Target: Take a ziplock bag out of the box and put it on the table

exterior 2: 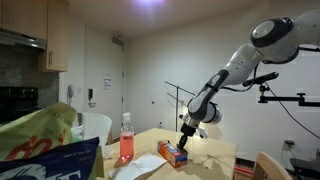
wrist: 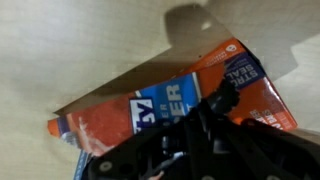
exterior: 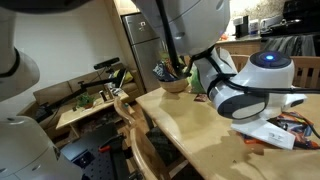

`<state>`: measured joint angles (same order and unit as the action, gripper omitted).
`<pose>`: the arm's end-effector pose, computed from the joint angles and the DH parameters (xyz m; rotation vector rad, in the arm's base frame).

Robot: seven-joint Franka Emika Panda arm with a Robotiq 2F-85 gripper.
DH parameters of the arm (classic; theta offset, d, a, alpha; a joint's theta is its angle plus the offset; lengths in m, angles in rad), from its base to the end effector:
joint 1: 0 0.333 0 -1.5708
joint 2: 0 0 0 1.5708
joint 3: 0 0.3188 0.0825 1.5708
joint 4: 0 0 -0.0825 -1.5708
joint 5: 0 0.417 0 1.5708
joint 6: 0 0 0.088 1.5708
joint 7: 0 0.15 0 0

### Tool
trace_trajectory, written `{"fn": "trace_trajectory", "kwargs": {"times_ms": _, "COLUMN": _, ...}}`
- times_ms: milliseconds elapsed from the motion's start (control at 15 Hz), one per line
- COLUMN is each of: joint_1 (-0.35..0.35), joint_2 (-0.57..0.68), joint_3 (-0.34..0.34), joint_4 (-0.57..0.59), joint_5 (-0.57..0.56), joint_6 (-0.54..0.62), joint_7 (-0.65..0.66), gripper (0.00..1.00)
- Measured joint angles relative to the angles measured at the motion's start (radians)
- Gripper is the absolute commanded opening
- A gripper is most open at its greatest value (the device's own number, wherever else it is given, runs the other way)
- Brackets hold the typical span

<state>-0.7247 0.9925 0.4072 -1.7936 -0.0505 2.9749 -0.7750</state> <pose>0.6430 -0.2060 -0.0073 -2.9355 -0.4309 -0.5711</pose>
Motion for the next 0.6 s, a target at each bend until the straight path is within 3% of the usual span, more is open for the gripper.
{"fn": "trace_trajectory", "kwargs": {"times_ms": 600, "joint_1": -0.002, "joint_2": 0.003, "joint_3": -0.004, "joint_4": -0.009, "joint_5": 0.000, "joint_6": 0.000, "joint_7": 0.027, "gripper": 0.99}}
